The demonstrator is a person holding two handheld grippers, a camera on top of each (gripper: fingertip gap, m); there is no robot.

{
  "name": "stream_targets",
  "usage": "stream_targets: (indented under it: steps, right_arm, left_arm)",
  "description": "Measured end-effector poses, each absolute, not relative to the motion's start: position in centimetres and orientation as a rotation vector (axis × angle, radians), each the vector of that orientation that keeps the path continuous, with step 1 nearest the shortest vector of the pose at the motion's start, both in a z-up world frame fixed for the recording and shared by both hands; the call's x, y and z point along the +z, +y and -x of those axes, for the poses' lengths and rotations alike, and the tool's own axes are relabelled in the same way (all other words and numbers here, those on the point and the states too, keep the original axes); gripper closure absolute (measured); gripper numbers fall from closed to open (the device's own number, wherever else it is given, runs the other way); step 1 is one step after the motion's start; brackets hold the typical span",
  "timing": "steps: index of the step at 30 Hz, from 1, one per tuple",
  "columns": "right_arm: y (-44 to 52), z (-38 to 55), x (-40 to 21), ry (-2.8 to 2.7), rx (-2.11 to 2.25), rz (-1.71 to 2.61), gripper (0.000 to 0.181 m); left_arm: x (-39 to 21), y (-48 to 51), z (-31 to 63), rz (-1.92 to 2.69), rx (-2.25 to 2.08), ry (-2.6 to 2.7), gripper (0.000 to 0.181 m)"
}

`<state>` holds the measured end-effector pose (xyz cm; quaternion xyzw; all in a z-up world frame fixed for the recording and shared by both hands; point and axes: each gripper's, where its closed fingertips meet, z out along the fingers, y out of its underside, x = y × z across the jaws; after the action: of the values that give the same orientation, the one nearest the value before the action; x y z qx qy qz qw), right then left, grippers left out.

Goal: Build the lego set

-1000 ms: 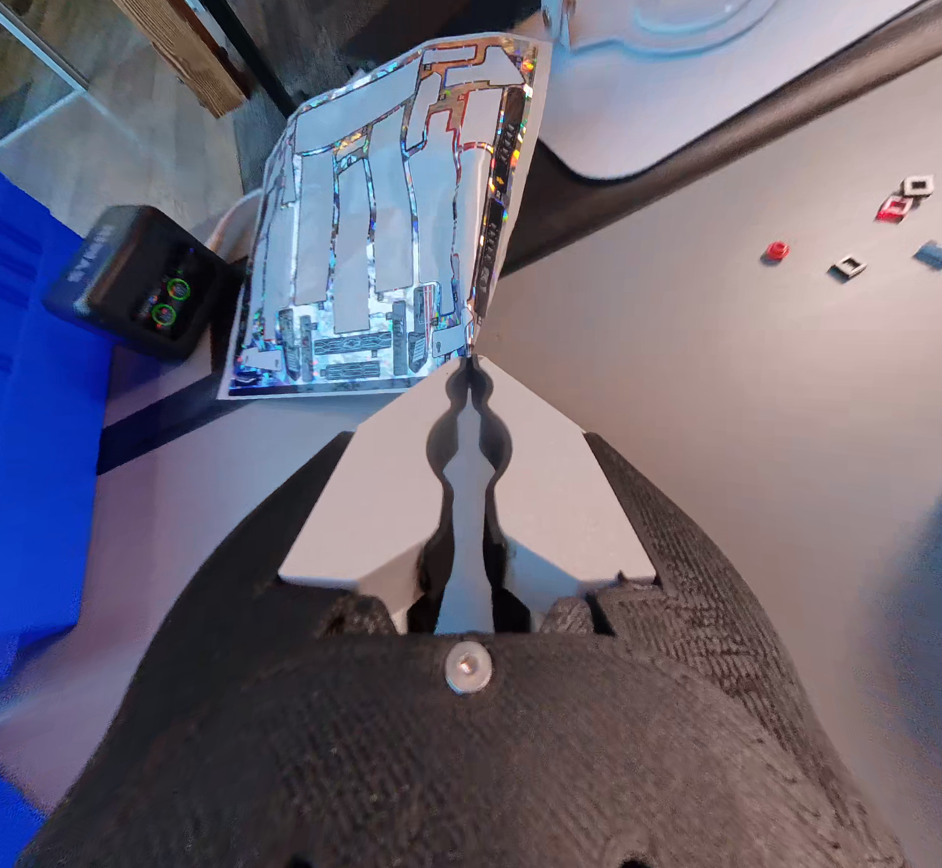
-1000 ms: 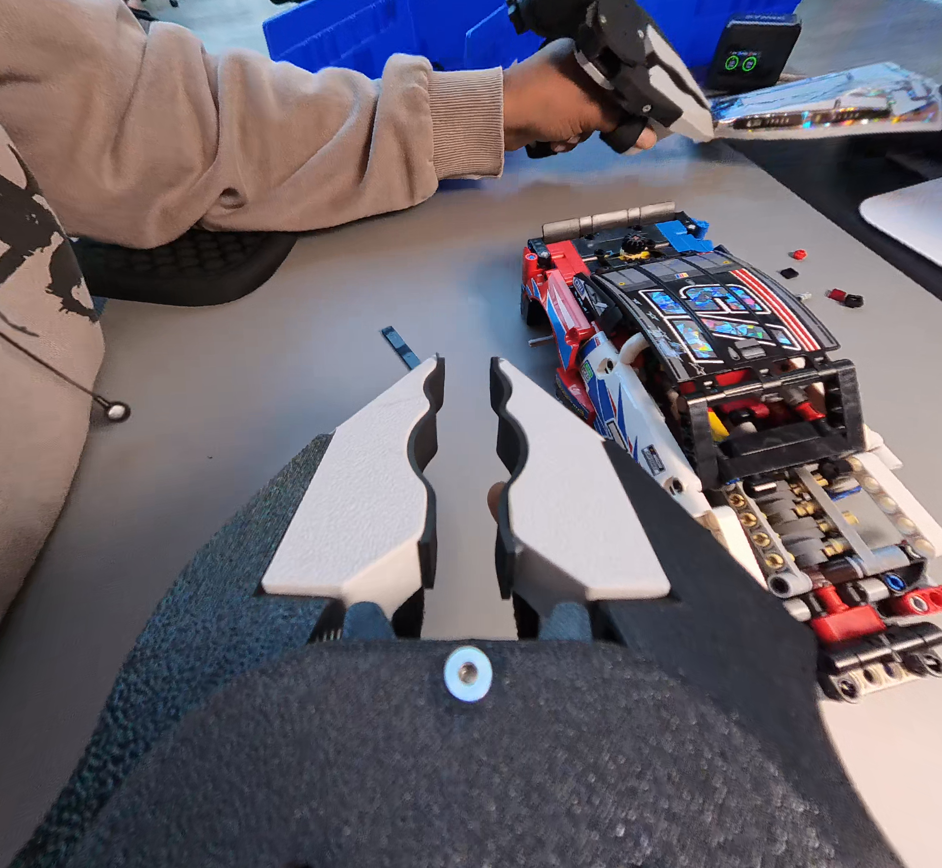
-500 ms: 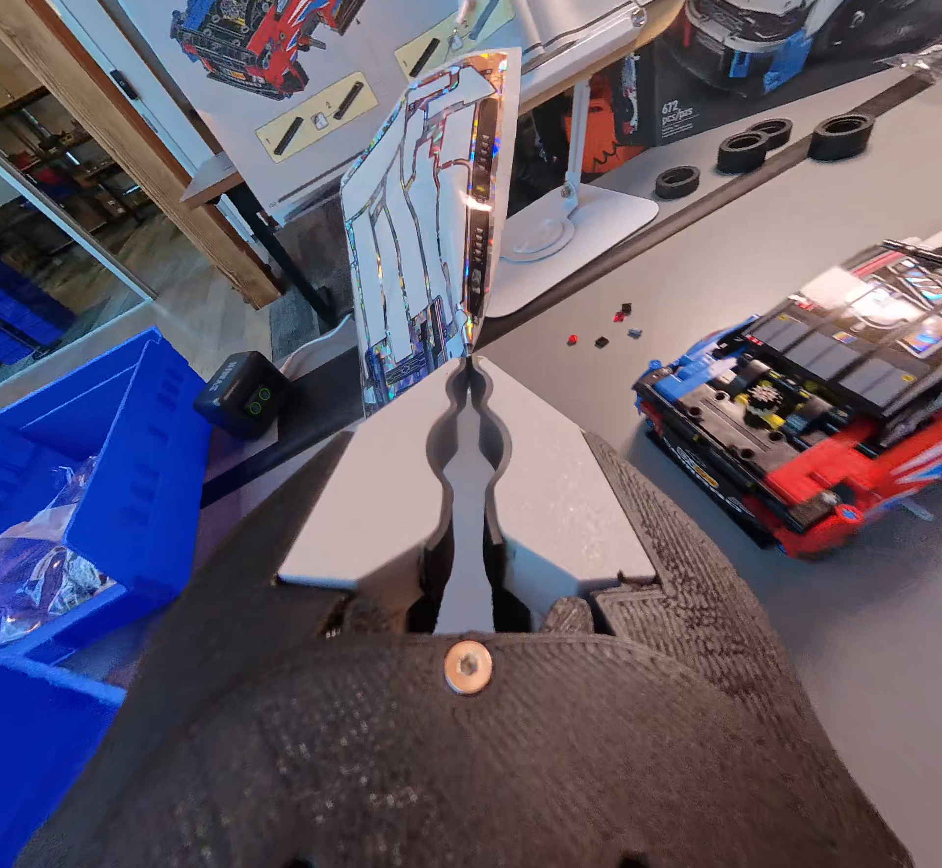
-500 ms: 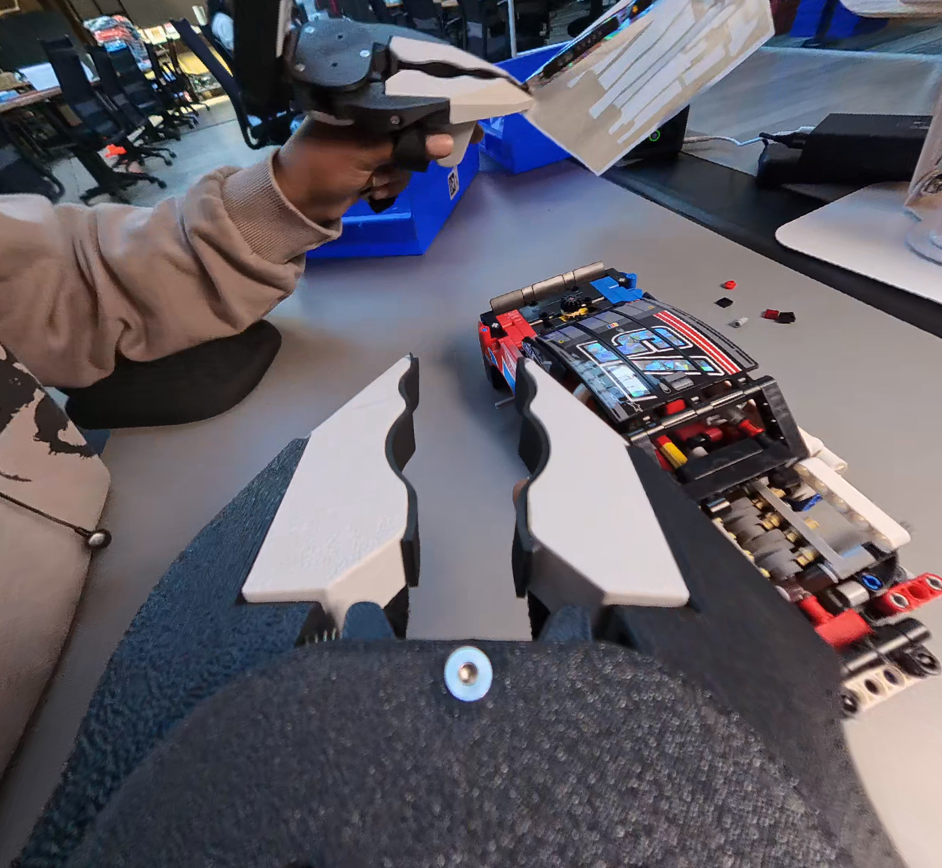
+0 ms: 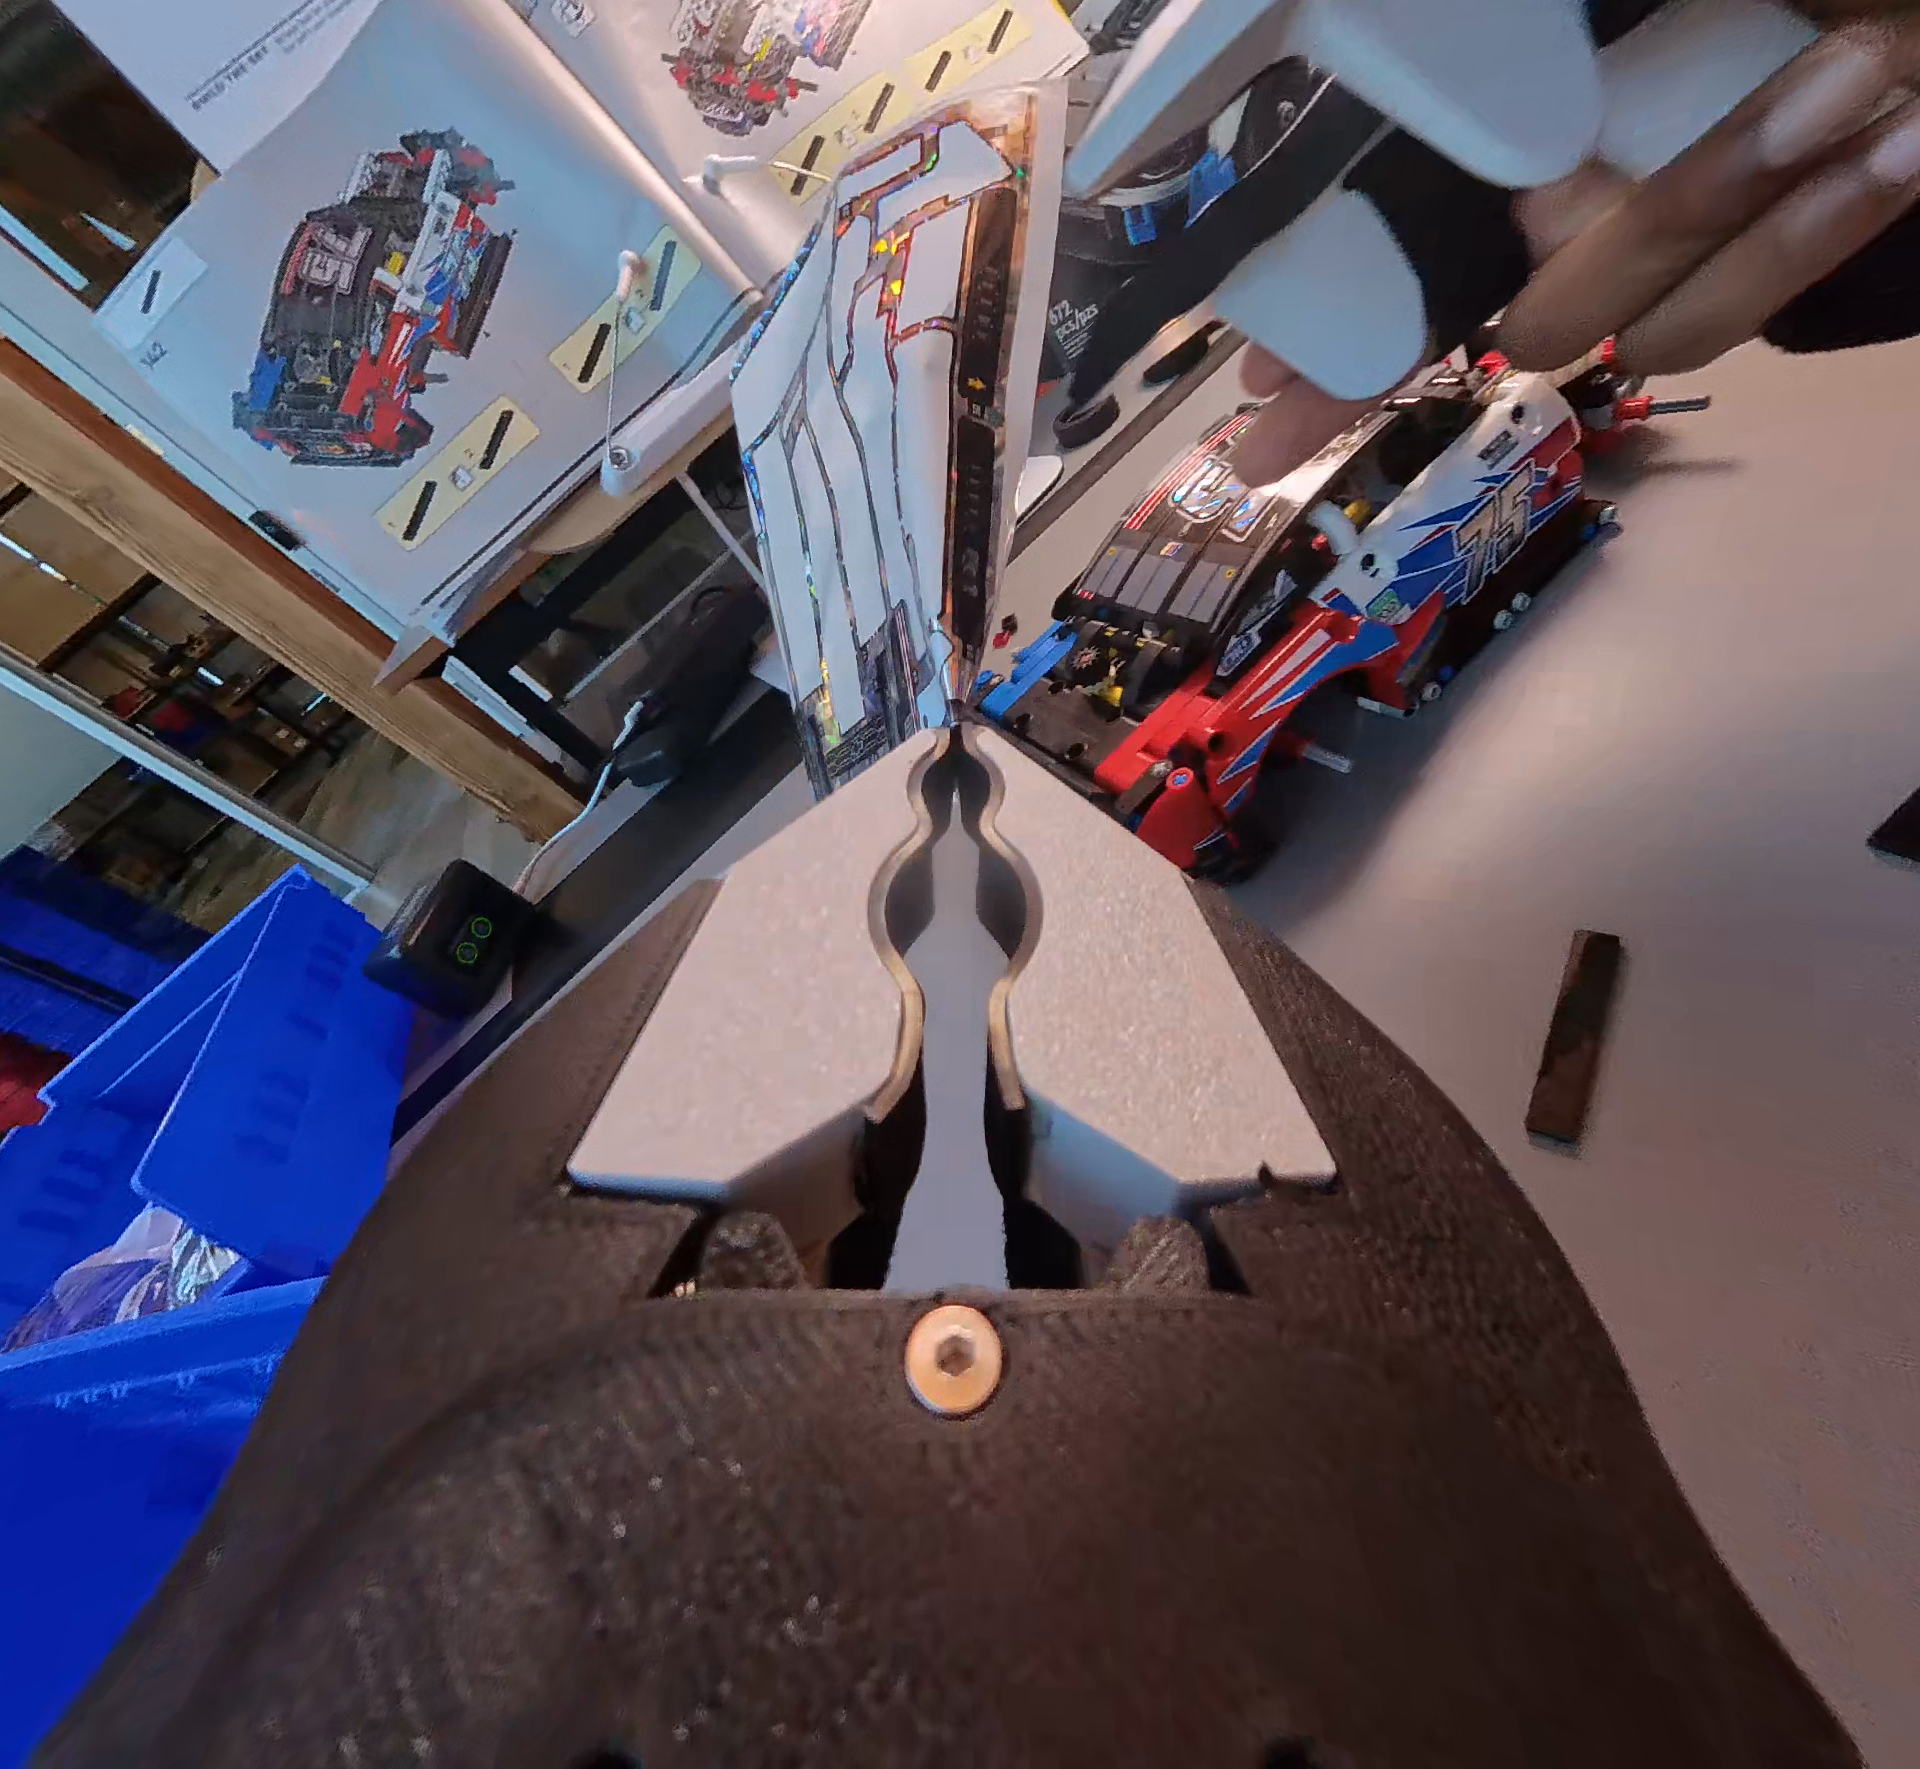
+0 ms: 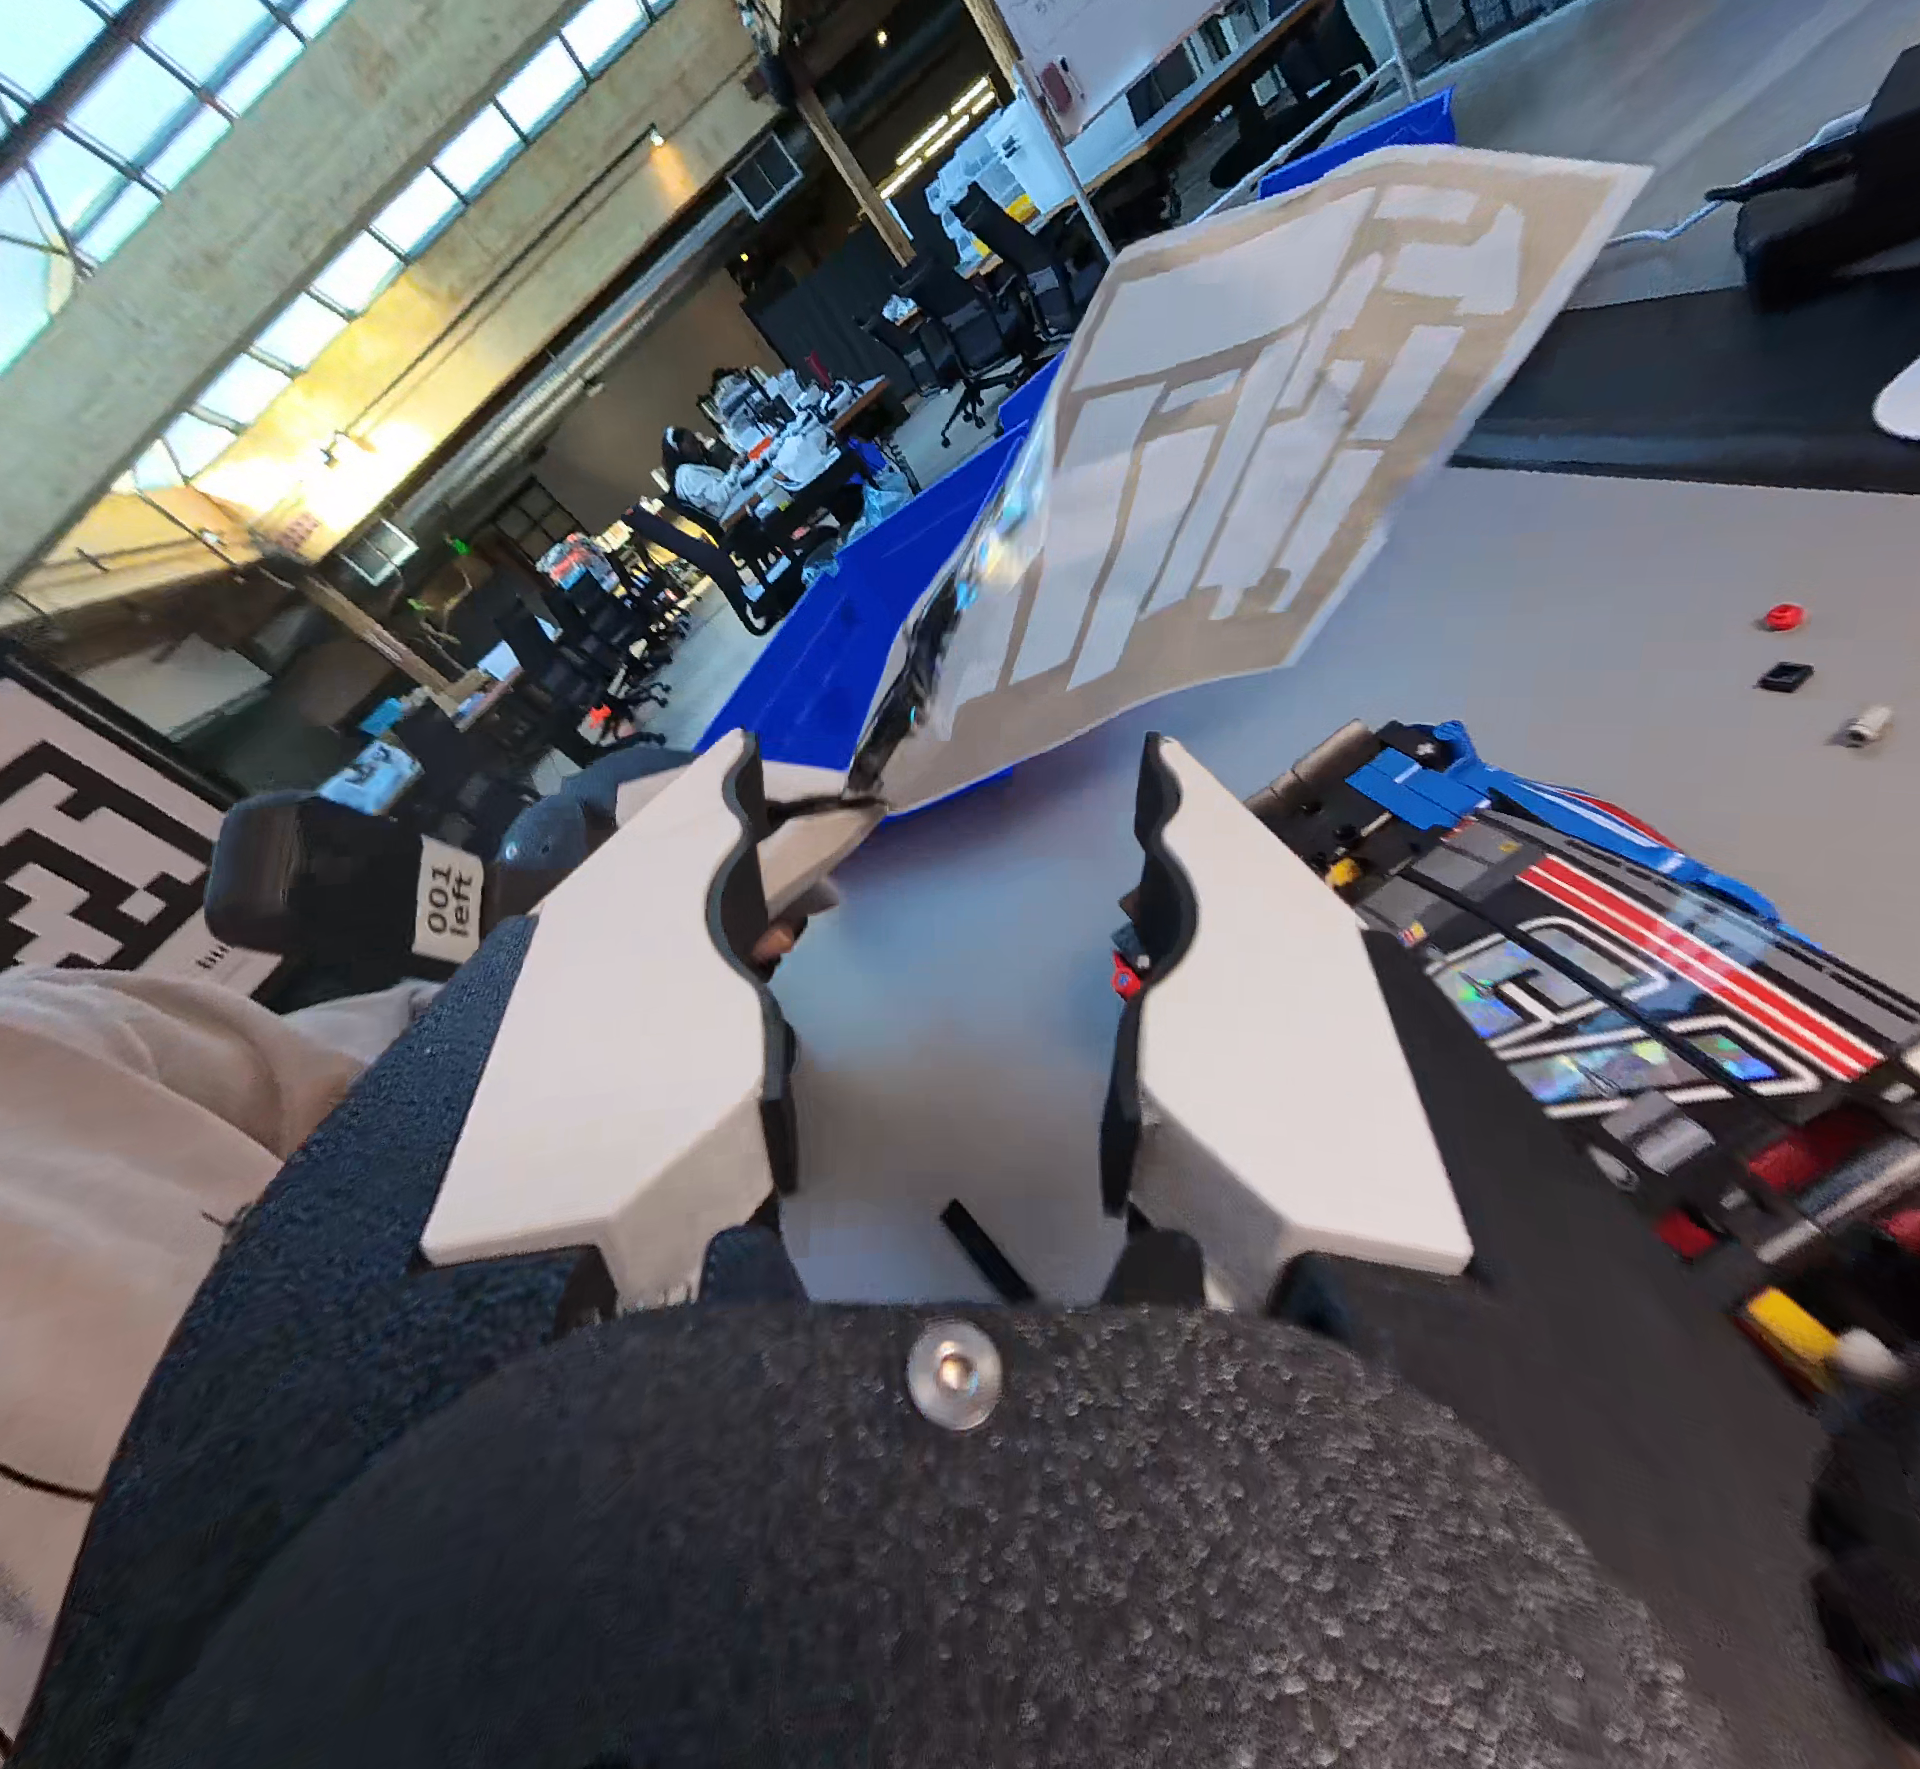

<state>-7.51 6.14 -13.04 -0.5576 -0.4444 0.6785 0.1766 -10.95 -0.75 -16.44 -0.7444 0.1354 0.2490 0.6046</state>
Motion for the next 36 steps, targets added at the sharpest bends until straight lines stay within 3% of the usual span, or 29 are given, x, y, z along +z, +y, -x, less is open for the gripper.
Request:
stream_targets:
  steps: [5, 9, 10, 17, 22, 25, 31, 36]
  right_arm:
    - [4.4, 8.8, -12.4, -1.226, 2.044, 1.533, 0.121]
    - [4.6, 8.7, -12.9, -1.229, 1.942, 1.481, 0.175]
    - [4.8, 8.5, -12.7, -1.227, 1.938, 1.463, 0.181]
    - [6.3, 4.9, -7.7, -1.148, 2.095, 1.126, 0.181]
    - [5.0, 0.5, -4.1, -1.183, 2.255, 0.794, 0.181]
    - [4.3, 0.0, -6.3, -1.259, 2.276, 0.847, 0.181]
    - [6.1, 0.5, -12.2, -1.248, 2.118, 1.196, 0.181]
    - [7.6, 0.0, -13.7, -1.207, 1.997, 1.31, 0.181]
  left_arm:
    - [-17.7, -0.6, 9.2, 1.74, 0.579, 0.387, 0.181]
    - [-18.7, -0.3, 8.6, 1.751, 0.568, 0.436, 0.181]
    - [-18.9, -0.3, 8.3, 1.759, 0.51, 0.429, 0.18]
    - [-17.2, -0.7, 5.0, 1.695, -0.586, 0.068, 0.109]
    - [-14.6, -0.8, 4.5, 1.479, -1.053, -0.104, 0.099]
    - [-13.1, -0.2, 3.2, 1.382, -1.215, -0.137, 0.105]
    - [-12.7, 2.0, 3.2, 1.357, -1.221, -0.202, 0.181]
    - [-13.2, 4.1, 4.2, 1.426, -1.149, -0.181, 0.181]
